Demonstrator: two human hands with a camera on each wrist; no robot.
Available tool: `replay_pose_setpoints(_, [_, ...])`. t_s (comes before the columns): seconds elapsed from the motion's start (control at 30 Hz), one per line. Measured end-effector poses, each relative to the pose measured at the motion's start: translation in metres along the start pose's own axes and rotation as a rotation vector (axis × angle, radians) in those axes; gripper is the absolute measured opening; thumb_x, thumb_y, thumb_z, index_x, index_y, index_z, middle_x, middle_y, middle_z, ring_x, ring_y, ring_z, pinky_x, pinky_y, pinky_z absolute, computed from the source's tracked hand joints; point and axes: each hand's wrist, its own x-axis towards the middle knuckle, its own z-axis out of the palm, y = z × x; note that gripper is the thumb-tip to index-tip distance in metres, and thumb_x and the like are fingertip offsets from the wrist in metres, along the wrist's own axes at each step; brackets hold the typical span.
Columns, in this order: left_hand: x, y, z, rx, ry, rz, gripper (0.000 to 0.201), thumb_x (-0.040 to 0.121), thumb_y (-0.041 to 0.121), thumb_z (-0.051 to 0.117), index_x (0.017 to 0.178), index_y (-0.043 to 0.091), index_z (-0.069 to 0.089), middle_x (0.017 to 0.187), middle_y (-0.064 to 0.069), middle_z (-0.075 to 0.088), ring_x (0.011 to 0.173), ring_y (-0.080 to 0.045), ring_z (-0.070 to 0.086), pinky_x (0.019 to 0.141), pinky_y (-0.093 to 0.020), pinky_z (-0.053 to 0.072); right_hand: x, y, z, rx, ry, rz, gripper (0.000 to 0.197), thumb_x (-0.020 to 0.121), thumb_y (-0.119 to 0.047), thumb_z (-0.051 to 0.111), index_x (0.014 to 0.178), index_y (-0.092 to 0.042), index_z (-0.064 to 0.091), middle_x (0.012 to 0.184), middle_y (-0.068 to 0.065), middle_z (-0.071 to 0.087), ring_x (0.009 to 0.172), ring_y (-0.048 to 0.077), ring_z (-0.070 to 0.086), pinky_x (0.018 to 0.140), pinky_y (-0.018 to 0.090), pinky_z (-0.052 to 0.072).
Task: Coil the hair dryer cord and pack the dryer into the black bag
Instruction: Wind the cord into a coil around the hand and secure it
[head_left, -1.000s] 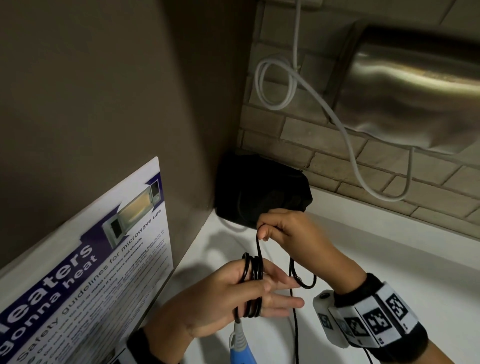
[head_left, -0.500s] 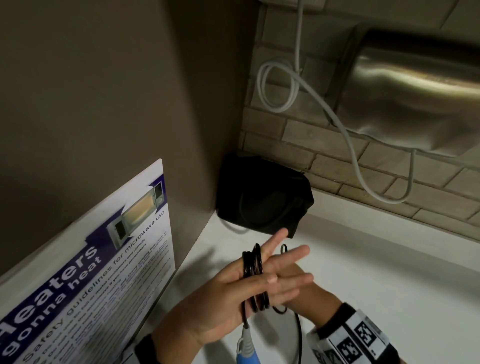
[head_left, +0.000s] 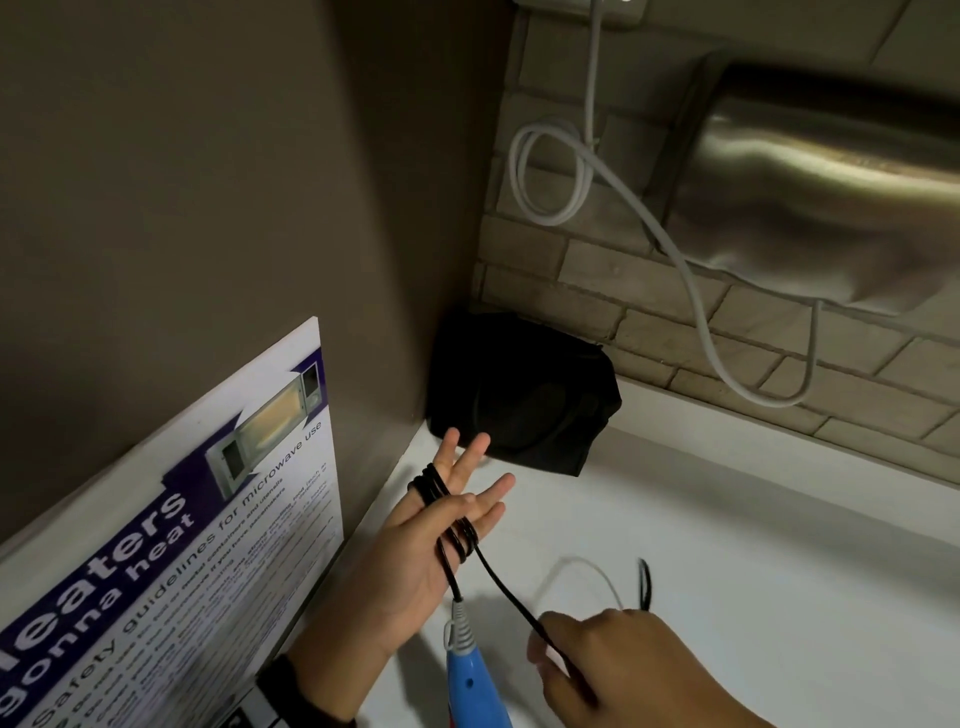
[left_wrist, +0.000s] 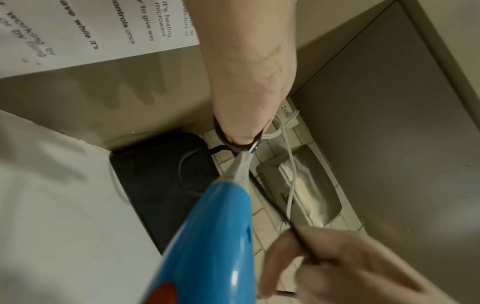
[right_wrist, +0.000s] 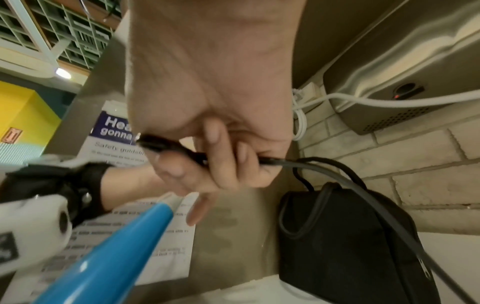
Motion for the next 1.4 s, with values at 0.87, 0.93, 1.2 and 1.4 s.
replay_pose_setpoints(0.87, [-0.023, 0.015, 0.026, 0.275, -0.322, -0.231, 0.048, 0.096, 0.034, 0.034, 0.134, 0.006, 0.042, 0.12, -0.025, 0.064, 0.101, -0.042, 0.066, 0.095, -0.038, 0.048, 0.075, 0.028, -0.069, 0.42, 0.516, -0.354, 0.009, 0.086, -0.021, 0.061, 0.081, -0.021, 0.069, 0.08, -0.014, 0.056, 0.08, 0.003, 0.055, 0.07, 0.01, 0.041])
replay_pose_setpoints(0.93, [-0.023, 0.015, 0.024, 0.272, -0.355, -0.247, 0.047, 0.095, 0.031, 0.039, 0.128, 0.0, 0.047, 0.117, -0.027, 0.065, 0.097, -0.041, 0.067, 0.099, -0.045, 0.046, 0.082, 0.029, -0.066, 0.504, 0.505, -0.349, 0.014, 0.083, -0.034, 0.061, 0.08, -0.022, 0.069, 0.08, -0.008, 0.059, 0.08, 0.008, 0.056, 0.068, 0.015, 0.044])
replay_pose_setpoints(1.2, [-0.024, 0.017, 0.017, 0.122, -0.318, -0.279, 0.029, 0.094, 0.017, 0.043, 0.111, 0.002, 0.063, 0.105, -0.025, 0.07, 0.079, -0.034, 0.072, 0.102, -0.058, 0.038, 0.089, 0.045, -0.035, 0.965, 0.294, -0.266, 0.033, 0.093, -0.041, 0.049, 0.107, -0.013, 0.056, 0.094, 0.002, 0.057, 0.084, 0.004, 0.05, 0.079, 0.017, 0.042])
replay_pose_setpoints(1.4, [-0.024, 0.021, 0.017, 0.112, -0.316, -0.295, 0.033, 0.095, 0.016, 0.039, 0.111, 0.008, 0.067, 0.107, -0.021, 0.071, 0.082, -0.032, 0.073, 0.097, -0.049, 0.047, 0.087, 0.071, -0.012, 0.956, 0.338, -0.1, 0.027, 0.095, -0.03, 0.046, 0.082, -0.015, 0.064, 0.079, -0.008, 0.06, 0.077, 0.004, 0.053, 0.078, 0.02, 0.042])
